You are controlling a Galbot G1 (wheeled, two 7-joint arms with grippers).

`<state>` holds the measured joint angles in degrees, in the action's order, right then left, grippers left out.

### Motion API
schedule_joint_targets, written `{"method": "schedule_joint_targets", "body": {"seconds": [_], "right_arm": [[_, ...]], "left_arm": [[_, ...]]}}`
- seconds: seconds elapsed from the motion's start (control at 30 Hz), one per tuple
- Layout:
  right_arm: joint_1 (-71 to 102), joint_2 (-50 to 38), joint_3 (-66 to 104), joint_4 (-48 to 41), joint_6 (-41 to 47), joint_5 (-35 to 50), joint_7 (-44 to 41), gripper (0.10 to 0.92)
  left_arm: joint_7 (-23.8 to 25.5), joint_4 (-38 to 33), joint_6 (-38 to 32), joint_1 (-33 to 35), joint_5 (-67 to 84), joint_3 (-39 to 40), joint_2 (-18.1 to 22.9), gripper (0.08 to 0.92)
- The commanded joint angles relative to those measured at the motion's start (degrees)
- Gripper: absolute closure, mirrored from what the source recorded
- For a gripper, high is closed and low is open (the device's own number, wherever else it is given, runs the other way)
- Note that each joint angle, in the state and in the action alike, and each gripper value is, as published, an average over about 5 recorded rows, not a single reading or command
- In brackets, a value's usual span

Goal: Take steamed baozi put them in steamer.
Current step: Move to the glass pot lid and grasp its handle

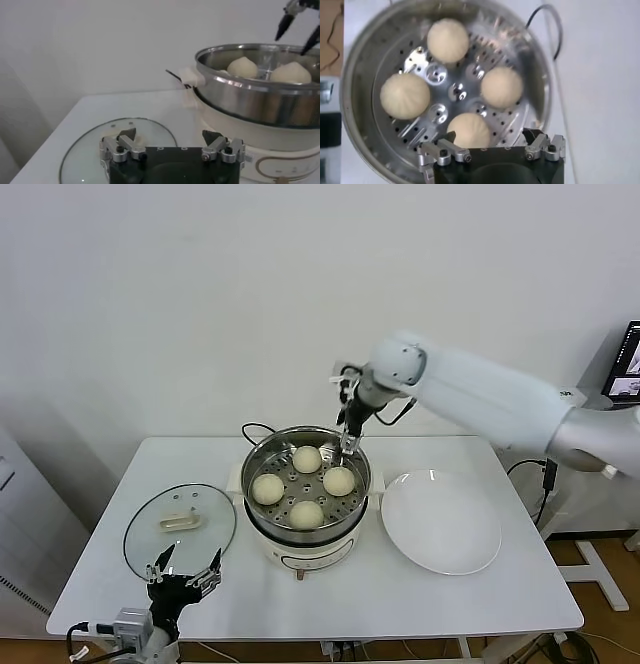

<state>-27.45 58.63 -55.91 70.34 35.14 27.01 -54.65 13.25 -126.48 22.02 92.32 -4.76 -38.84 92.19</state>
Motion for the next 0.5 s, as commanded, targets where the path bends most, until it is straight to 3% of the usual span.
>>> {"method": "schedule_joint_targets", "body": {"seconds": [0.03,0.23,0.5], "right_arm": [[11.06,-13.13,23.5,8.23,-8.53,2.18,11.75,0.203],[33.96,-17.39,43.38,14.02,-19.91,7.97,30.05,0.203],[66.84,-6.95,74.54,19.67,-32.83,8.61,42.81,0.203]], "left_arm": [[0.14,-0.64,-3.65,-0.01,0.69,-0.01,0.85,0.177],[1.4,-0.24,-5.16,-1.15,6.77,0.1,0.07,0.177],[-2.99,3.74,-7.2,-6.23,4.81,0.6,-0.22,0.177]]}}
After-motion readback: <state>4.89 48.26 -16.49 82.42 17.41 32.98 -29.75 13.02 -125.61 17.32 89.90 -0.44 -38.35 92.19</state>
